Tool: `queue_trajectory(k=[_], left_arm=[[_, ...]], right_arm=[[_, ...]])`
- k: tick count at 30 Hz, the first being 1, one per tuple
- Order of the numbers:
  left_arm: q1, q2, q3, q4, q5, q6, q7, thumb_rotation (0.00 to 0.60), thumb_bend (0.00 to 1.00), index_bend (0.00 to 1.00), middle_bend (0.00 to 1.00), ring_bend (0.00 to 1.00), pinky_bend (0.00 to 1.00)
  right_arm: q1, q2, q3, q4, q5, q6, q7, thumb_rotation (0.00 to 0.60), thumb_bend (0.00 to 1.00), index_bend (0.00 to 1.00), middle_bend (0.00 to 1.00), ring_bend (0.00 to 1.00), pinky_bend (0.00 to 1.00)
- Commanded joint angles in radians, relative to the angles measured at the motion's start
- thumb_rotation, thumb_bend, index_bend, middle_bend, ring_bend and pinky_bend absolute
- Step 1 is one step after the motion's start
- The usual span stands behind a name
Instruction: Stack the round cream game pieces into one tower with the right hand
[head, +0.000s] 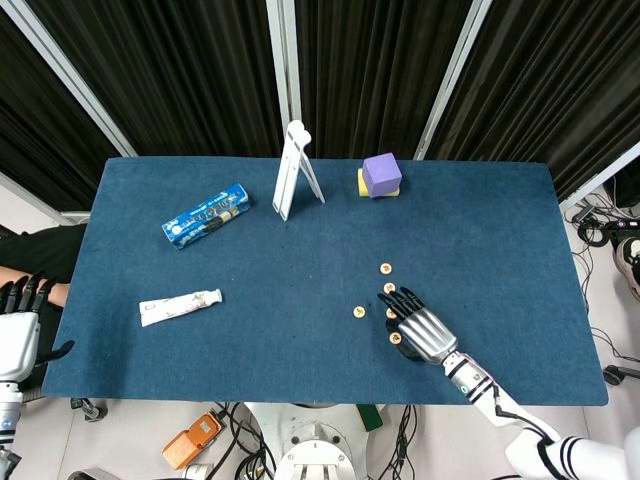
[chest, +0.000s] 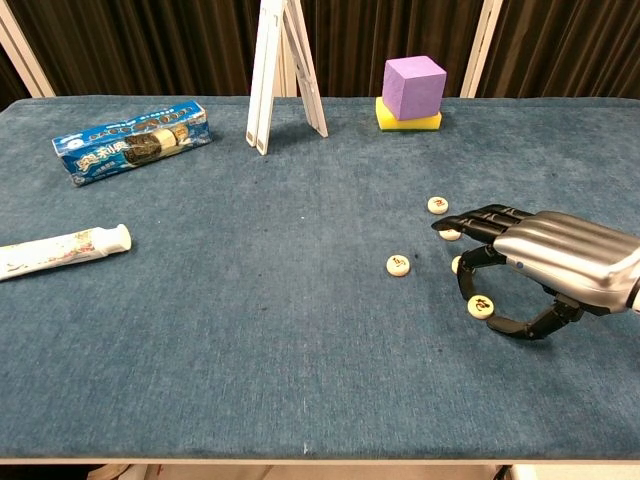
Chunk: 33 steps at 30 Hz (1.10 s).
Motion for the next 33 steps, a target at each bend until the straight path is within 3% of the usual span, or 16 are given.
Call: queue_trajectory(k=[1,10,18,33], left_arm=[[0.000,0.000,0.000,0.001,0.000,0.000,0.000,0.600,0.03,0.10,0.03,0.01,0.00],[0.002,-0.003,-0.001,0.009,0.001,0.001,-0.006,0.600,0.03,0.10,0.03,0.01,0.00],[0.002,-0.004,0.000,0.012,0.005,0.002,-0.011,0.600,0.03,0.10,0.03,0.01,0.00],[0.008,-0.004,0.000,0.023,-0.003,-0.002,-0.020,0.600,0.03,0.10,0.03,0.01,0.00]], right_arm=[[0.002,-0.001,0.000,0.003,0.005,0.001,0.000,0.600,0.50,0.54,0.08,0.00,0.03],[0.035,0.010,0.041,-0.033,0.020,0.022,0.016,0.600,0.55,0.60,0.11,0.00,0.04],[0.129,-0.027,0.125,-0.064,0.121,-0.104,-0.083,0.600,0.55,0.57,0.11,0.00,0.04],[0.195,-0.097,0.141,-0.012,0.196,-0.168,-0.134,0.600,0.55,0.54,0.11,0.00,0.04]])
